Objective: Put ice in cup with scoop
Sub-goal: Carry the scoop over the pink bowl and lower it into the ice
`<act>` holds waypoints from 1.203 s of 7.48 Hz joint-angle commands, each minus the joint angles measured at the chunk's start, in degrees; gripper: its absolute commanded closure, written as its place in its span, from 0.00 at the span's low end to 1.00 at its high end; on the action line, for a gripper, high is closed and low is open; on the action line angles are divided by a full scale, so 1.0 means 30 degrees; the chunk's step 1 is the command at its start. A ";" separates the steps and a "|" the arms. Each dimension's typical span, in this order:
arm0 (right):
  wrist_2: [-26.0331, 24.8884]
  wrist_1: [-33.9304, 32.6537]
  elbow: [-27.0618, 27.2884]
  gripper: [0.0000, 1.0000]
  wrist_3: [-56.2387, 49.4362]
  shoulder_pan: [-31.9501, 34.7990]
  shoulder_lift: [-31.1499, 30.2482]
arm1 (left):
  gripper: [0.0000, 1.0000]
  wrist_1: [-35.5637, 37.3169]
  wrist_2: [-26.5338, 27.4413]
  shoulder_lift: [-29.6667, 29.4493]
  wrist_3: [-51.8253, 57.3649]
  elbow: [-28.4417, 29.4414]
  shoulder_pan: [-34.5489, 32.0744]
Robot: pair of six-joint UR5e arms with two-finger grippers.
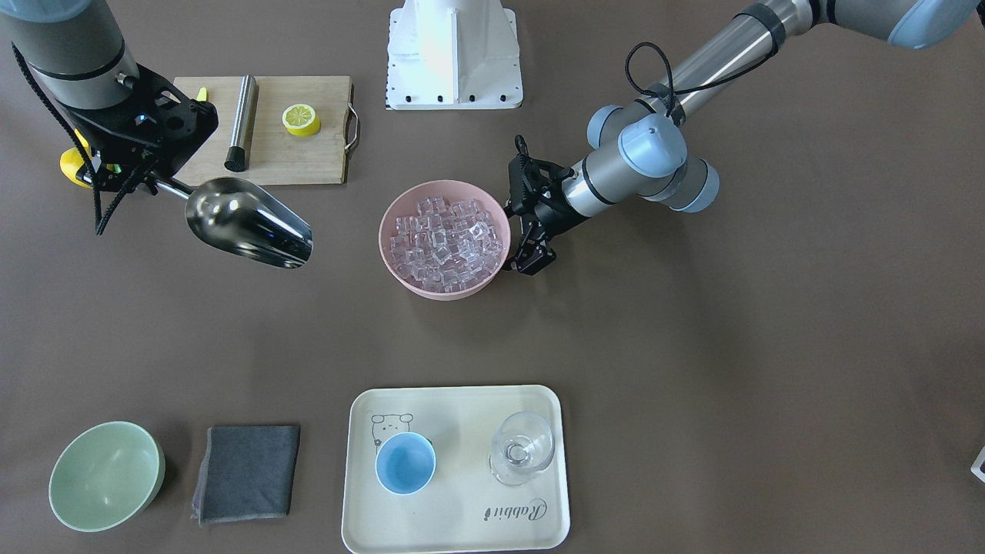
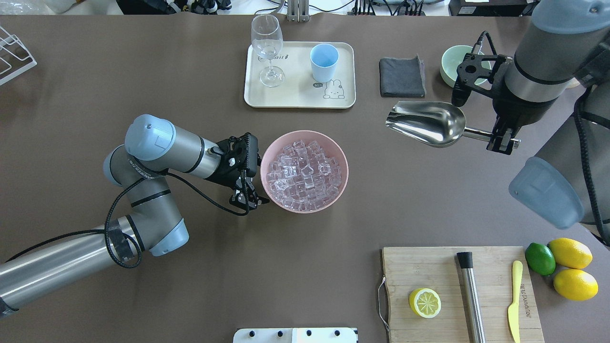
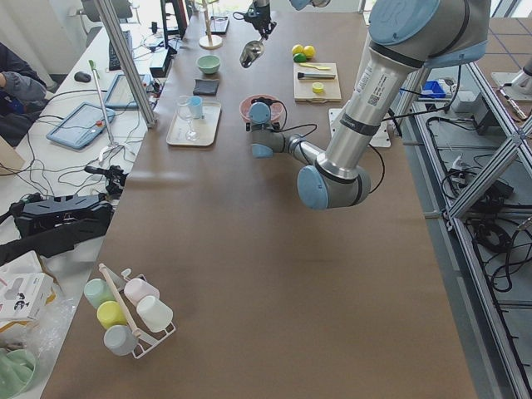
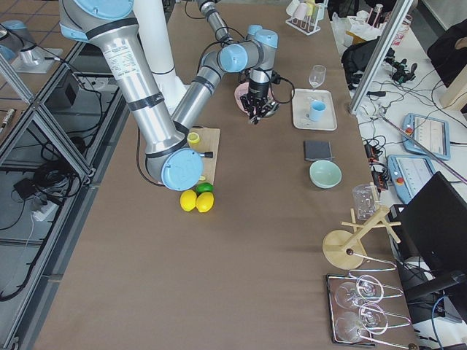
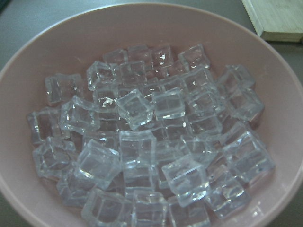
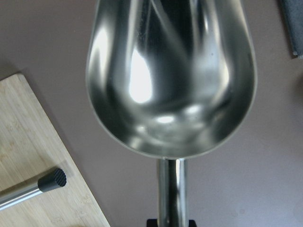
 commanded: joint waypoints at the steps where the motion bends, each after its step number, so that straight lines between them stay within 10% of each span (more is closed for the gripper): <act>1: -0.1191 -0.3332 0.0078 1.00 -0.3307 -0.0015 0.1667 | 0.02 -0.0027 0.0029 -0.0056 -0.0353 -0.0002 -0.0128; 9: -0.5207 -0.8067 -0.5284 1.00 -0.5423 -0.3672 0.8712 | 0.02 -0.0027 0.0176 -0.0086 -0.0560 -0.0002 -0.0099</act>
